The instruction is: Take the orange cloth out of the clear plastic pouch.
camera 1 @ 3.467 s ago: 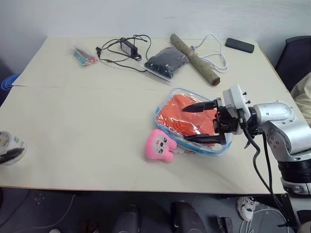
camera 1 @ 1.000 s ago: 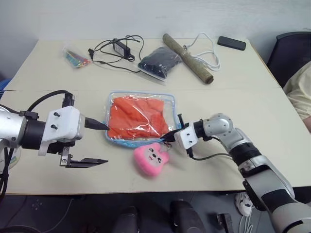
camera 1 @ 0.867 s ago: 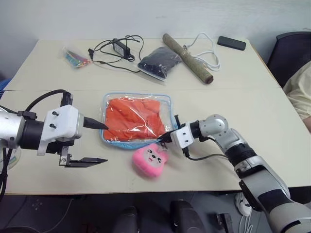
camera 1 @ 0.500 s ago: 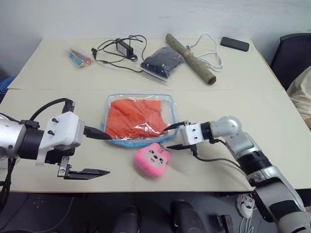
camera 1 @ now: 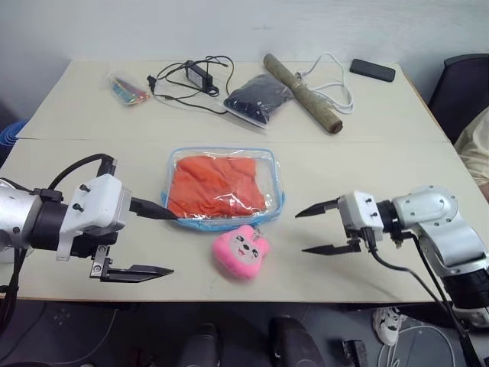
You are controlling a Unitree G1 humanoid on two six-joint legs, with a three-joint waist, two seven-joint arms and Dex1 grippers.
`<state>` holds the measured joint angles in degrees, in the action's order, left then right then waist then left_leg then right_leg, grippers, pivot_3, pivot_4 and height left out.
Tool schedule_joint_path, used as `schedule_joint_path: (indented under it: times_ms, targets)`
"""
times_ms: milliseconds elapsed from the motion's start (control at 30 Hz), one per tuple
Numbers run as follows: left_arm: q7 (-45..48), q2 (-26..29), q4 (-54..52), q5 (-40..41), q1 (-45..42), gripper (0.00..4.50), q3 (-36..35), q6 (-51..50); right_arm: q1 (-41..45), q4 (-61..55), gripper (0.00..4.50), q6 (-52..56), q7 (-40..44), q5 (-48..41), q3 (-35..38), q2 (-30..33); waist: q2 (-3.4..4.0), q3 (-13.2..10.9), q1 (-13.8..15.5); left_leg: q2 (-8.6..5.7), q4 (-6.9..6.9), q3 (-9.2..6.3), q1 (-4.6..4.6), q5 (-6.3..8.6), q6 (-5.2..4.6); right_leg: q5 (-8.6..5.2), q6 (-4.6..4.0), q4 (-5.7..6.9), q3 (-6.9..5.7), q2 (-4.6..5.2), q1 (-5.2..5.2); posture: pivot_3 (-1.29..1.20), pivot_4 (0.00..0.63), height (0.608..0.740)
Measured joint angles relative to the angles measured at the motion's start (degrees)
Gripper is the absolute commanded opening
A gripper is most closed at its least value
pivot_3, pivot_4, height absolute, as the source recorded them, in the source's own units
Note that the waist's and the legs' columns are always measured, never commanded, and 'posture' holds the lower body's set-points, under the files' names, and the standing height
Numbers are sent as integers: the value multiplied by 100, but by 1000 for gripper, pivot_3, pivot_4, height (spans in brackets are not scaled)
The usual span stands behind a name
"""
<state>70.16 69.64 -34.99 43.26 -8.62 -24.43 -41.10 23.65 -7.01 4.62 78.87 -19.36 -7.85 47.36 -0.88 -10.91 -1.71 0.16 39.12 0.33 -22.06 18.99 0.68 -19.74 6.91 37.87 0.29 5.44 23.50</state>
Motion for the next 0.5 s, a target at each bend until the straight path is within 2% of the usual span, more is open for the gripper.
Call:
schedule_joint_path:
  times_ms: [133, 267, 367, 500]
  targets:
    - [-272, -251, -111, 95, 43, 4500, 149, -26, -84, -260, 3619, 292, -100, -159, 39, -14, 0, 0, 12, -2, 0, -4, -2, 0, 0, 0, 0, -2, 1, 3, -1, 0, 150, 740]
    - [-593, -512, -235, -119, -44, 4500, 733, 112, -103, -433, 3619, 547, -145, -296, 202, 42, 1, 0, 17, -8, 0, -6, 1, 0, 0, 0, 0, -4, 1, 5, -6, 0, 150, 740]
    - [-868, -1101, -28, -675, -602, 4500, 1836, 397, -37, -317, 3619, 498, -128, -218, 220, 107, 0, 0, 58, -18, 3, -6, -1, -5, -6, 3, 6, -5, -1, 6, -7, 0, 150, 740]
    - [-957, -1703, 499, -1413, -1240, 4500, 2946, 779, 224, 119, 3619, 69, -66, 120, 148, 135, -1, 1, 58, -22, 6, -2, -2, -5, -6, 5, 9, -6, 0, 3, -7, 0, 150, 740]
